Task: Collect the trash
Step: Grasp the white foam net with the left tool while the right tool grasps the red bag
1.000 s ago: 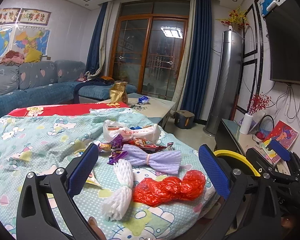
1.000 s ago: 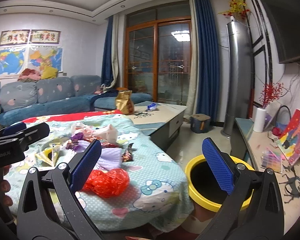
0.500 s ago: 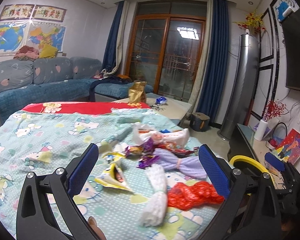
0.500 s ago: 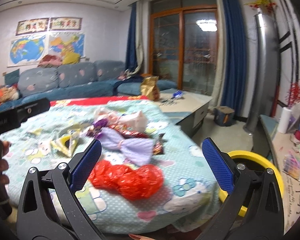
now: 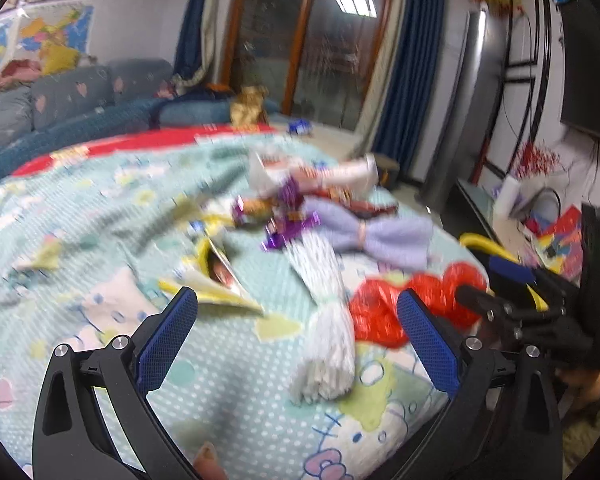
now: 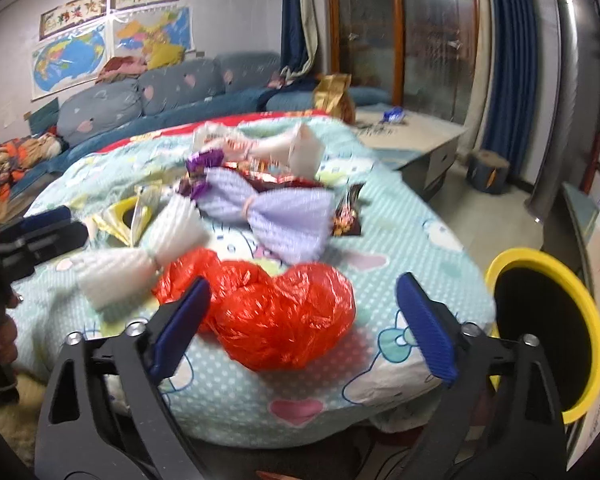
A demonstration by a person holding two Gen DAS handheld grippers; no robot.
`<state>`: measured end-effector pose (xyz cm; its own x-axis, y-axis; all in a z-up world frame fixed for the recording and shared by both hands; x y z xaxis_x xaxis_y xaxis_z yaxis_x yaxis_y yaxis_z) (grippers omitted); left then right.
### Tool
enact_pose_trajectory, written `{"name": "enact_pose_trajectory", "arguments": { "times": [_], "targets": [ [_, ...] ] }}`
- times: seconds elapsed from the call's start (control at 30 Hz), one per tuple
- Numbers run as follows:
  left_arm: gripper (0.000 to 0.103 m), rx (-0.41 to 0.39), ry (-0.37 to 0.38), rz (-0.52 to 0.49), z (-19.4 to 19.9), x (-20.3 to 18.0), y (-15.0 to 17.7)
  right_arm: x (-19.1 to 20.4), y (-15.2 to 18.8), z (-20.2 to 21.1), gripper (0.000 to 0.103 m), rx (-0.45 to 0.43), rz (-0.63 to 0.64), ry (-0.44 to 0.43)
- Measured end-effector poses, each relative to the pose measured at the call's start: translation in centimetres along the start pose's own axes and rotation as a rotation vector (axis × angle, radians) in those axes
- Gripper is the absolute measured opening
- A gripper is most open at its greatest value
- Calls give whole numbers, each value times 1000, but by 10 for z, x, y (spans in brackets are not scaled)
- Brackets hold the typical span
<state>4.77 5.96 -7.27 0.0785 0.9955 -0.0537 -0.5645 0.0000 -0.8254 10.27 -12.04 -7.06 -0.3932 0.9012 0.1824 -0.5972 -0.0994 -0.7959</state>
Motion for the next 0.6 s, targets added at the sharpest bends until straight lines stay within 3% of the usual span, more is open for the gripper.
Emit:
{"name": "enact_pose_trajectory", "arguments": {
  "times": [0.13, 0.2, 0.27, 0.4, 0.47, 0.6],
  "targets": [
    [95, 77, 38, -3, -20, -6, 12, -3, 6, -10, 68, 73, -11, -46],
    [87, 103, 55, -5, -28, -9, 17, -2, 10, -12, 59, 91, -10, -83],
    [71, 113, 56, -2, -31, -9, 20, 3, 10, -8, 49, 92, 6, -103],
    [50, 114, 91, -8, -34, -14, 22, 6, 8, -7, 33, 109, 19, -135],
    [27, 111, 94, -18, -32, -16, 20, 7, 7, -4, 28, 111, 23, -144],
    [18, 91, 113, -17, -24, -18, 16, 7, 2, 3, 25, 98, 33, -152]
  ]
}}
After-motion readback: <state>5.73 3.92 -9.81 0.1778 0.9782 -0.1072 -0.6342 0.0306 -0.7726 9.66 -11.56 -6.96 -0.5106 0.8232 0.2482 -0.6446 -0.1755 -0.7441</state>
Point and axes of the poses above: each gripper's, at about its wrist camera, not at the fingertips, and z roughly against the way its jaws point, x to its left, y to its underside, the point moved 2 cm from there along -z, roughly the way its jaws point, and after that the axes turned 8 degrees about -z, right-handed, at the moved point
